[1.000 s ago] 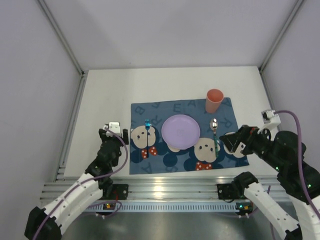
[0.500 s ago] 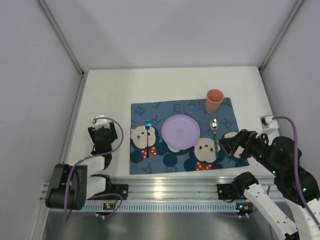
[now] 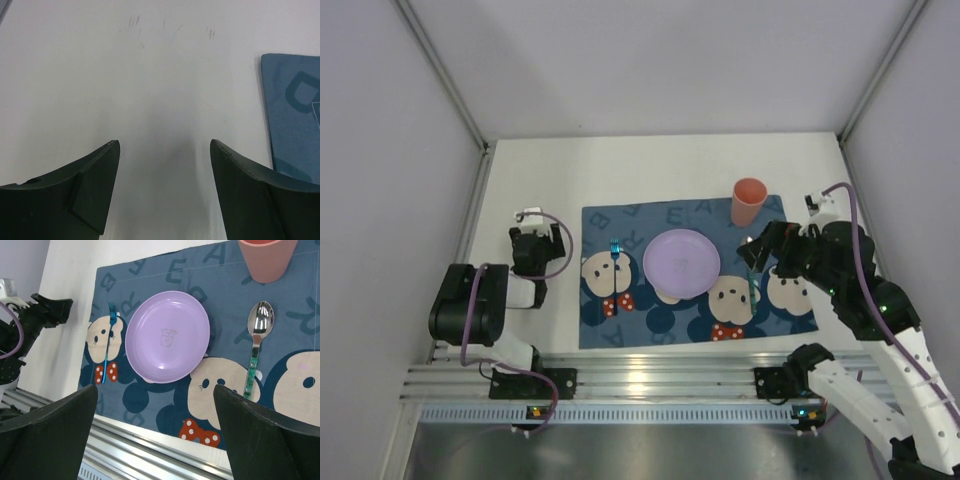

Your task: Set the dinner table for one person

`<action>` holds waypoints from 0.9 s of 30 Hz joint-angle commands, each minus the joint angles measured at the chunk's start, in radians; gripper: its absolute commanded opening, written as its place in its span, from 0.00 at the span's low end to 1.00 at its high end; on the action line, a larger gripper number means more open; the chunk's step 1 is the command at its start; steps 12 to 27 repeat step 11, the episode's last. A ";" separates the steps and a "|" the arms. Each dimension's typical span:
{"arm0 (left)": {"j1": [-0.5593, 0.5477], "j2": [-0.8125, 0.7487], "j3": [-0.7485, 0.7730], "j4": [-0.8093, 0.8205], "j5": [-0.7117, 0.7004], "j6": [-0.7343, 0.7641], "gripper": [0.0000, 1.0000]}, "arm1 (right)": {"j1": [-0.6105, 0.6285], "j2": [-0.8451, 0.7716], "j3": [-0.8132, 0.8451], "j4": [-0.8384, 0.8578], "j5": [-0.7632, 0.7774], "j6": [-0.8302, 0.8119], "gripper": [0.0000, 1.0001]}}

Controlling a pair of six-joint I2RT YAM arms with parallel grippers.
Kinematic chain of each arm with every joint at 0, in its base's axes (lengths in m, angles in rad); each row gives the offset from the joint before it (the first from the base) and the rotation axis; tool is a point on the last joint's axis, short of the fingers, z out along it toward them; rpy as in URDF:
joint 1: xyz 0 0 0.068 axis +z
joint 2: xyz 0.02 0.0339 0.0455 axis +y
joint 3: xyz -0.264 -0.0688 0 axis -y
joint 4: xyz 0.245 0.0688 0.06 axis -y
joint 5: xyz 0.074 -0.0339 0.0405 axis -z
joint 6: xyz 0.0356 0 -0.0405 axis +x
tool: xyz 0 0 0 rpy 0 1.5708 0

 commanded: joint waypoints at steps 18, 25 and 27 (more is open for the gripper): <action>0.007 -0.011 -0.008 0.148 0.045 0.003 0.99 | -0.009 0.073 0.051 0.163 -0.020 -0.018 1.00; 0.007 -0.011 -0.008 0.148 0.045 0.003 0.99 | -0.009 0.073 0.051 0.163 -0.020 -0.018 1.00; 0.007 -0.011 -0.008 0.148 0.045 0.003 0.99 | -0.009 0.073 0.051 0.163 -0.020 -0.018 1.00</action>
